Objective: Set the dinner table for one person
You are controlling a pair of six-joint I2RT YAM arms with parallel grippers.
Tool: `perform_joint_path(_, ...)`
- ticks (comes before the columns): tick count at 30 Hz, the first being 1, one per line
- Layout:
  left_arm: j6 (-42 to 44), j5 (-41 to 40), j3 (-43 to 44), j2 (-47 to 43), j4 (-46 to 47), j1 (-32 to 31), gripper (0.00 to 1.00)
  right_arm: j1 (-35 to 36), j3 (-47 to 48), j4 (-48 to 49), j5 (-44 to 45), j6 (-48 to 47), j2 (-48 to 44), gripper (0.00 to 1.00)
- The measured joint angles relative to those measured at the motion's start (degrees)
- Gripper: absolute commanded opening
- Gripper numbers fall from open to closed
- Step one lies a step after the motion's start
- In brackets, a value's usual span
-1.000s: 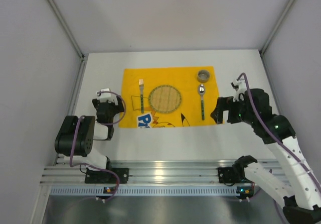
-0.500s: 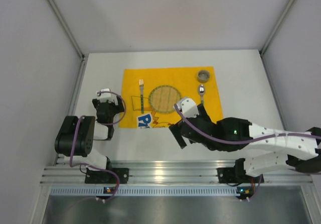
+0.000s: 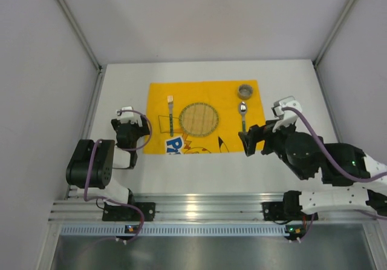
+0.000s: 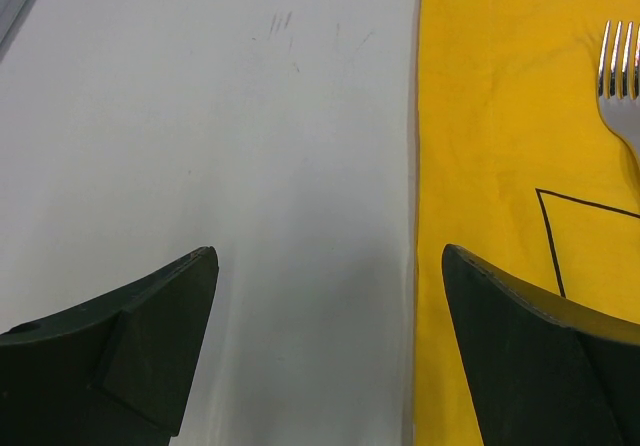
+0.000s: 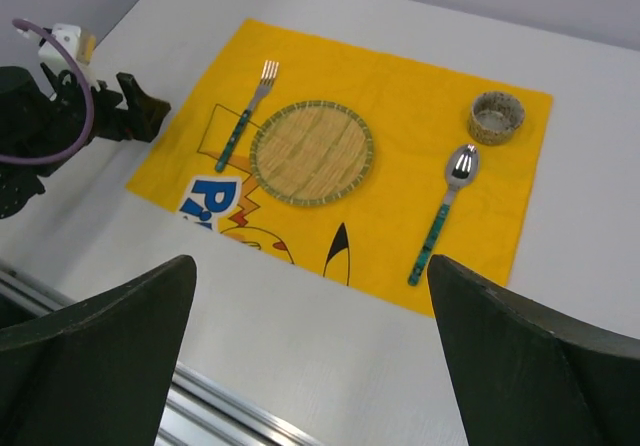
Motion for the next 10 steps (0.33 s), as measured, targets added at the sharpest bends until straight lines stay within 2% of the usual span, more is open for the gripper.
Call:
perform_joint_path(6, 0.00, 0.00, 0.00, 0.00, 0.00, 0.00, 0.99, 0.02, 1.88, 0.98, -2.01, -0.85, 6.14, 1.00)
perform_joint_path(10, 0.00, 0.00, 0.00, 0.00, 0.00, 0.00, 0.99, 0.00, 0.11, 1.29, -3.87, 1.46, 5.16, 1.00)
